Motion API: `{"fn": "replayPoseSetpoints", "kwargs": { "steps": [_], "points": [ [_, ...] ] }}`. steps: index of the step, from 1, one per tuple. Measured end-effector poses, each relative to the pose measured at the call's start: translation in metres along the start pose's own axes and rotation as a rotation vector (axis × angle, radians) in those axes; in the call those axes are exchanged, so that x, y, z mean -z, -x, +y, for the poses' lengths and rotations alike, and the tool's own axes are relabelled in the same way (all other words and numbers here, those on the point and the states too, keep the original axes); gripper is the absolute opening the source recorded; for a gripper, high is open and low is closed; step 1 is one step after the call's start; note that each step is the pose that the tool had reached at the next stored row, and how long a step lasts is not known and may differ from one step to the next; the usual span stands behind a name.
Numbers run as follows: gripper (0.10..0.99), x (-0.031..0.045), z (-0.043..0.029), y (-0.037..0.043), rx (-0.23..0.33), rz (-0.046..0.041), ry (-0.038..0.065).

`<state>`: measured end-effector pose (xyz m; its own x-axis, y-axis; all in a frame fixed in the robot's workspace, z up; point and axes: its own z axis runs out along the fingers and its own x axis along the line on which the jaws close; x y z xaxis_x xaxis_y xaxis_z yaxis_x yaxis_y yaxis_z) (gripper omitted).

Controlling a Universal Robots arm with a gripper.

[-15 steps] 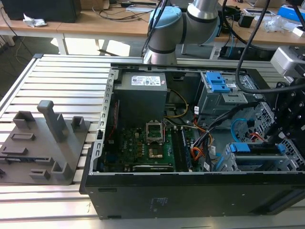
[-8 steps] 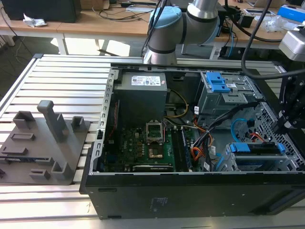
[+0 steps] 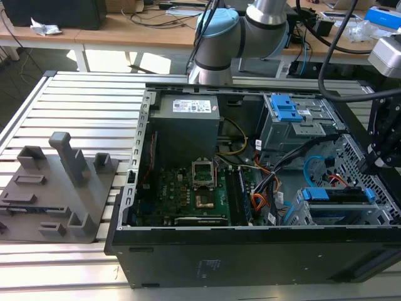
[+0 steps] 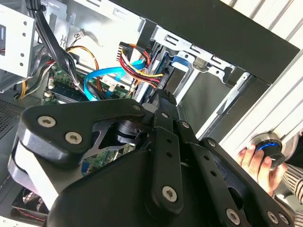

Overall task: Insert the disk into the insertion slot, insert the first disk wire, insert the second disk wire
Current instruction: 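Insert the first disk wire, then insert the second disk wire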

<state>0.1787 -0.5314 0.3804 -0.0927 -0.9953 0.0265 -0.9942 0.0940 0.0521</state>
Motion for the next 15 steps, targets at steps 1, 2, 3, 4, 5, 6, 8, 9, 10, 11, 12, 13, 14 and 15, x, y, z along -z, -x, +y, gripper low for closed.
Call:
{"fn": "replayPoseSetpoints", "kwargs": {
  "steps": [1,2,3,4,5,6,8,9,10,11,12,13,14,15],
  "points": [
    [0.106,0.0001,0.0,0.0,0.0,0.0001,0.0],
    [0.106,0.0001,0.0,0.0,0.0,0.0,0.0],
    [0.106,0.0002,0.0,0.0,0.0,0.0001,0.0],
    [0.106,0.0002,0.0,0.0,0.0,0.0,0.0],
    [0.106,0.0004,0.0,0.0,0.0,0.0001,0.0],
    [0.106,0.0004,0.0,0.0,0.0,0.0001,0.0],
    [0.106,0.0006,0.0001,0.0,0.0,0.0001,0.0],
    [0.106,0.0006,0.0001,0.0,0.0,0.0001,0.0],
    [0.106,0.0006,0.0004,0.0,0.0,0.0002,0.0],
    [0.106,0.0003,0.0056,-0.0005,0.0,0.0,0.0],
    [0.106,0.0,0.0104,-0.0009,0.0,0.0,0.0],
    [0.106,-0.0001,0.014,-0.0013,0.0,0.0001,0.0],
    [0.106,-0.0005,0.021,-0.002,0.0,0.0,0.0],
    [0.106,-0.0011,0.031,-0.0025,0.0,-0.0001,0.0]
  ]
}}
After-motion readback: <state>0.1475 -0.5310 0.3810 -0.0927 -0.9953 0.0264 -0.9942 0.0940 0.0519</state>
